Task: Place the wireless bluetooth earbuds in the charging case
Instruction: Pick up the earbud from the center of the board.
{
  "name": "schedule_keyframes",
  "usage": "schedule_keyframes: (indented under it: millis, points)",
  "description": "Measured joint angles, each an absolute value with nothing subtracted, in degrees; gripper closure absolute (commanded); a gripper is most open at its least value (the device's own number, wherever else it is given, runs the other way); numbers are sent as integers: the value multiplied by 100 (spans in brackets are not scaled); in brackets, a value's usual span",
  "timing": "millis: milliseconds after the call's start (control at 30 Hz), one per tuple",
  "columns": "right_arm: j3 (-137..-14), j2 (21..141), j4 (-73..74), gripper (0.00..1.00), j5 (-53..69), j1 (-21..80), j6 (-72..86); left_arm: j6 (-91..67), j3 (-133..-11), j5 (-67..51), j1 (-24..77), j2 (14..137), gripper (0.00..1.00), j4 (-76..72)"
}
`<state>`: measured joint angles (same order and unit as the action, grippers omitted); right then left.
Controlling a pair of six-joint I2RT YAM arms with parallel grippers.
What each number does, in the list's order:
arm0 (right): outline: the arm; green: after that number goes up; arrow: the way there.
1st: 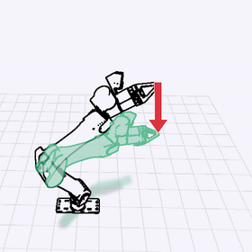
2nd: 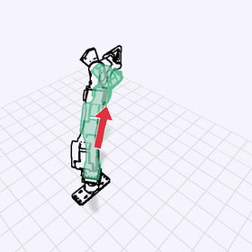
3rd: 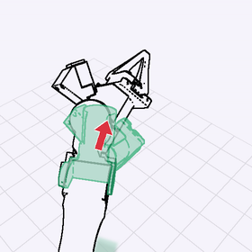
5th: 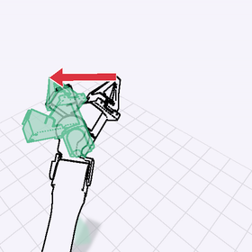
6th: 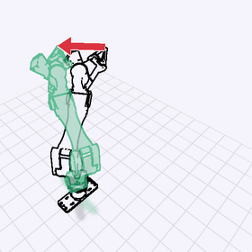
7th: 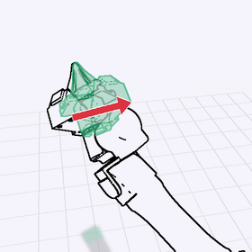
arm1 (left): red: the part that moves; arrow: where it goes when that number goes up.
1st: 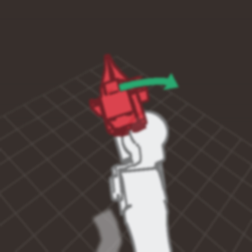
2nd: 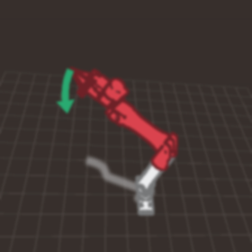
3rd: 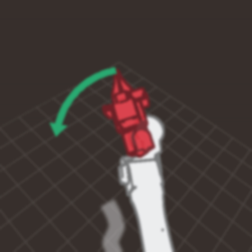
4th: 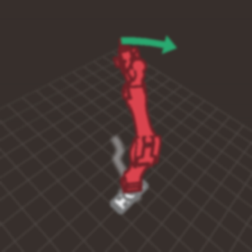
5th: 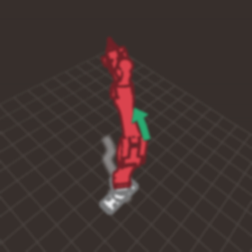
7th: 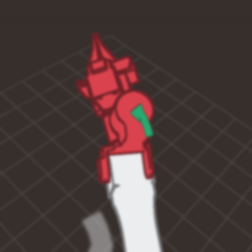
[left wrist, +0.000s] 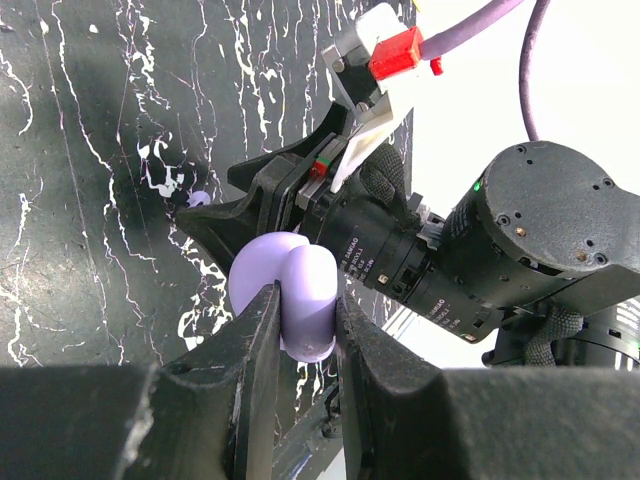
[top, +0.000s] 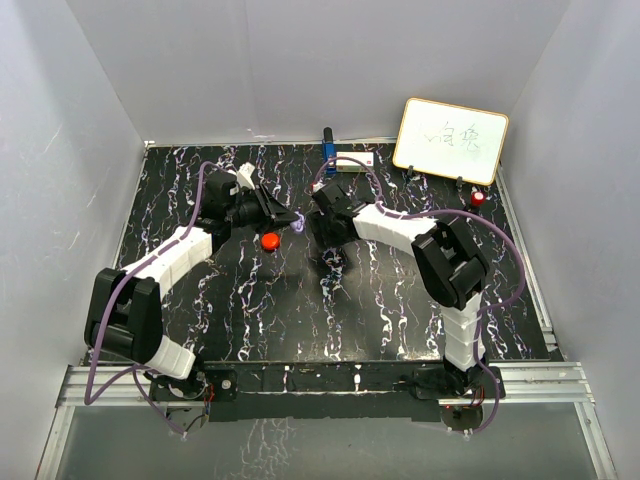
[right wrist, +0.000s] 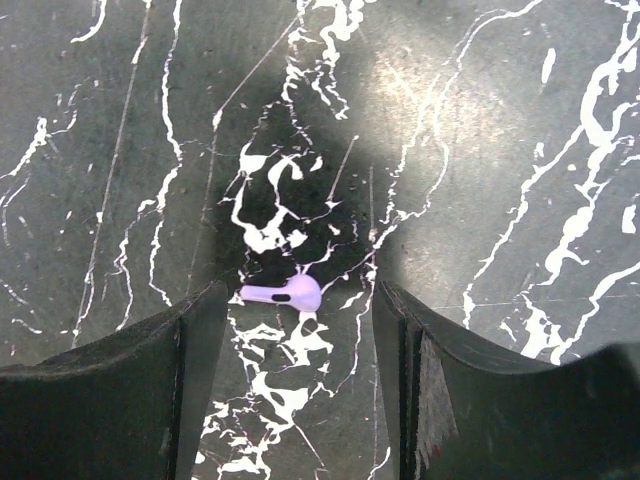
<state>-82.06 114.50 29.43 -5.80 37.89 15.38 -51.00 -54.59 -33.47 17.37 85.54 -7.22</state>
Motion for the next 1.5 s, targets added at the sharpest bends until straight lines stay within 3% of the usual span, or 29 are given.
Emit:
schedule_keyframes:
  millis: [567, 1167, 1500]
  points:
    - [-7944, 11426, 2912, 43, -1087, 3793, 1640, -5100, -5428, -3358, 1702, 8521, 100, -722]
    - [-7813, 11336, 2838, 58, -1011, 3800, 1219, -5098, -5352, -3363, 1699, 8501, 100, -720]
    - [-7913, 11395, 2860, 56, -893, 3800, 982, -5098, -5349, -3363, 1699, 8464, 100, -720]
